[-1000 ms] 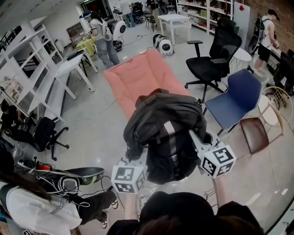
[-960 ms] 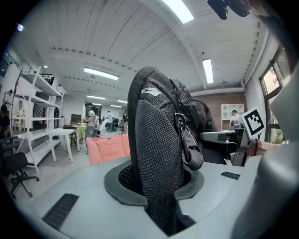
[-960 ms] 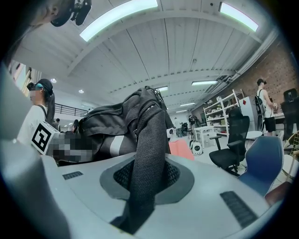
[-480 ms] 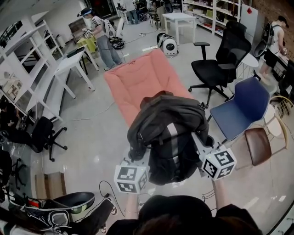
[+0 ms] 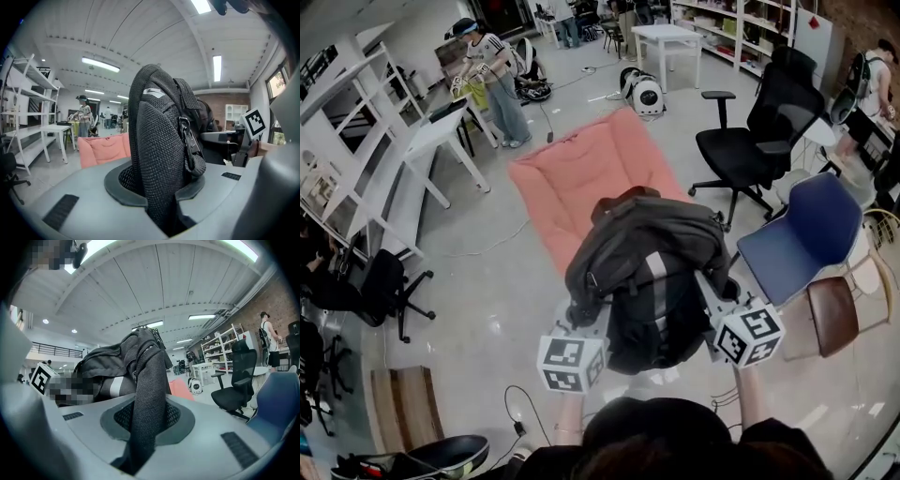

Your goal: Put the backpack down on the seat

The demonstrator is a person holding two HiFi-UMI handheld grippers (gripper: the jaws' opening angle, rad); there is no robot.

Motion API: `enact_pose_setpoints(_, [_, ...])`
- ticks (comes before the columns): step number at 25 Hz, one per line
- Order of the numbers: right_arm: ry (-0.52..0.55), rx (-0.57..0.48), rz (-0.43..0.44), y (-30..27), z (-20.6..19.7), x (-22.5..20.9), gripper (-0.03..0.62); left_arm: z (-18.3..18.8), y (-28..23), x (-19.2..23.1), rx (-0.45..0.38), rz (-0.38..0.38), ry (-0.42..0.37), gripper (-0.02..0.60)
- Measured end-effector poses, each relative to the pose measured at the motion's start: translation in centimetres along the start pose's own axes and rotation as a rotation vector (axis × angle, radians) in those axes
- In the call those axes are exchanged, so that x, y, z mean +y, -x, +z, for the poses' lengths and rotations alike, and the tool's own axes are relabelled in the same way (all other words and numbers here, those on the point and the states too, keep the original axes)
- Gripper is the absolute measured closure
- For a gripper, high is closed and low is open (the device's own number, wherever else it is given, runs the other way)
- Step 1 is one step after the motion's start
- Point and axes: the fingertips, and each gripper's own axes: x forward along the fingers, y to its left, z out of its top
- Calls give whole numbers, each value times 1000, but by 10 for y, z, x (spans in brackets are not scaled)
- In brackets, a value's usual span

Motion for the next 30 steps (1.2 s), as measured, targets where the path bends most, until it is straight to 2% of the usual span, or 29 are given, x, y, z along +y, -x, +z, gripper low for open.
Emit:
enact_pose_setpoints(9, [-11, 15, -12, -65, -6, -24, 526, 1, -56, 42, 21, -18, 1, 472])
enact_pose_setpoints(20, [-35, 60, -11, -121, -5, -54, 526, 6, -110, 72, 66, -23, 22, 472])
enact_pose_setpoints(30, [-49, 134, 58, -201, -7, -109, 526, 6, -187, 101, 114, 46, 105, 472])
